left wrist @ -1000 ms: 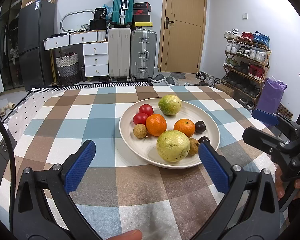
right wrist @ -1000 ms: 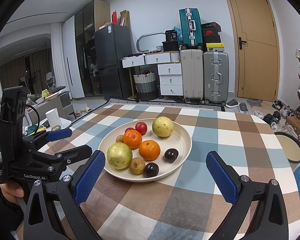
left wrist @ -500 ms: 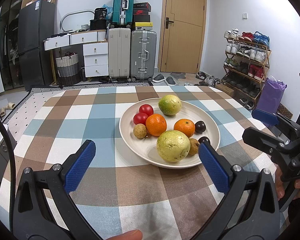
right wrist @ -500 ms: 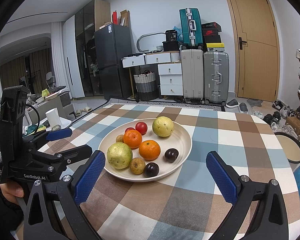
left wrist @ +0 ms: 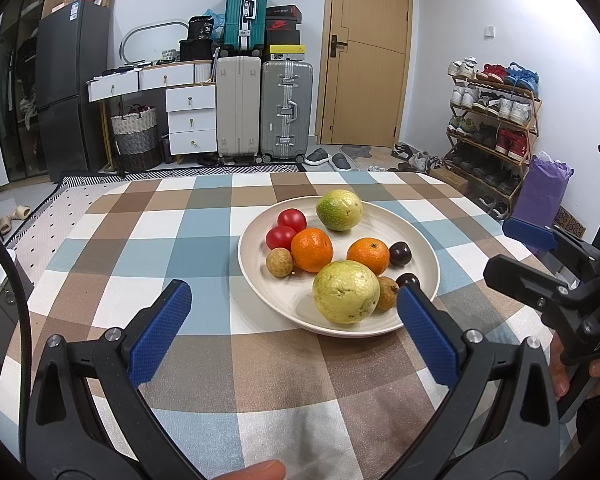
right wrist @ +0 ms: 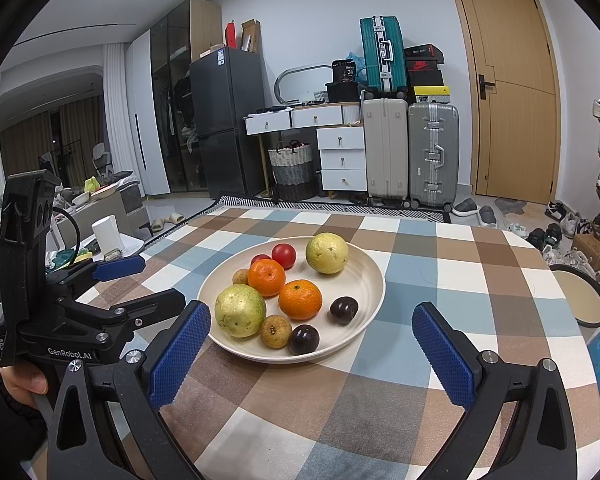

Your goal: Organize fruits

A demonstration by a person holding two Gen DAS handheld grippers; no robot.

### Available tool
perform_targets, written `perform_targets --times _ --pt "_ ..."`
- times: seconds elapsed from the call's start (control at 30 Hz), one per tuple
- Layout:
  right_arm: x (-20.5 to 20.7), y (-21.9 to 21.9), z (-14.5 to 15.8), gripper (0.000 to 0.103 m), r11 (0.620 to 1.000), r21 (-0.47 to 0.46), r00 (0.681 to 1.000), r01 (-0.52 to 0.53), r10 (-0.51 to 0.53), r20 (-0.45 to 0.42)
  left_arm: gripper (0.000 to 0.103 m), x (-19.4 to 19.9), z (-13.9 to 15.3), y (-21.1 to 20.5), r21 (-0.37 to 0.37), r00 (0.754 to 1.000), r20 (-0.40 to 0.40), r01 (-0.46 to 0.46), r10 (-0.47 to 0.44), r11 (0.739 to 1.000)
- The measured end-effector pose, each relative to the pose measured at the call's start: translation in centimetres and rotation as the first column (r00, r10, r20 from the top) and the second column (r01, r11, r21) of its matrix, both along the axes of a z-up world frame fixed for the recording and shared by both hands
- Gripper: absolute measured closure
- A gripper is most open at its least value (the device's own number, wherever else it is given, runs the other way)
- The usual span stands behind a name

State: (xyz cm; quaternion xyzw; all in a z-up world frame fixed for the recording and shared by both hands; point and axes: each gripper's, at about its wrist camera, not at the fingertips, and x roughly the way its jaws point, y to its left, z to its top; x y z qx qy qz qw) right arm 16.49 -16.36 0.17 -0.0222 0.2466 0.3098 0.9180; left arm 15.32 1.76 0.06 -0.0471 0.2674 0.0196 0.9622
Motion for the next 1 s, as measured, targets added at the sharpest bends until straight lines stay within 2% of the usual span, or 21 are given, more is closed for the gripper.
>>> perform_targets --times 1.0 --pt "-0.01 0.08 -0.01 0.0 1.0 -0.001 1.0 -0.001 0.001 0.0 0.0 -0.11 0.38 -0.27 0.013 1.0 0.018 0.019 -0.019 1.0"
